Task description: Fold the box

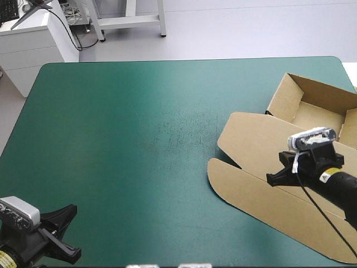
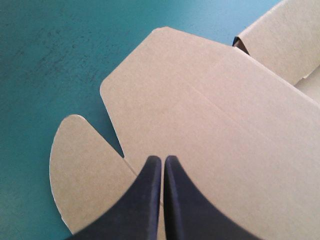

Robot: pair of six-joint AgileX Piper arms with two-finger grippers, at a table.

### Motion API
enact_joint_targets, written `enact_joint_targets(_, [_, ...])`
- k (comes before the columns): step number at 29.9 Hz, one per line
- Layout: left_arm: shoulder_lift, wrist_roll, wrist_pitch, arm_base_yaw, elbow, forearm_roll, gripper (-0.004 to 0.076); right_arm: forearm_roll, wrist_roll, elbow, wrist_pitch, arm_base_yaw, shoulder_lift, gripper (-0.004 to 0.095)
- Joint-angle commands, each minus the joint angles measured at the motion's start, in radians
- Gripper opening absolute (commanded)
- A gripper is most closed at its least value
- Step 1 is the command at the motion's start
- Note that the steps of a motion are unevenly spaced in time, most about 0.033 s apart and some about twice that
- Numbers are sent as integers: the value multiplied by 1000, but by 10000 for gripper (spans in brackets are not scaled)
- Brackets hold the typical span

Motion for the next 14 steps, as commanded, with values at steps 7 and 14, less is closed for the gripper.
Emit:
enact_joint_targets(7, [-122,27,-179,-4,93,-21,-8,5,-35,245,-233,2,-272,0])
enact_joint_targets(14, [-136,57,-173,-4,137,-17,-8,4,-23,383,-258,2,-413,0])
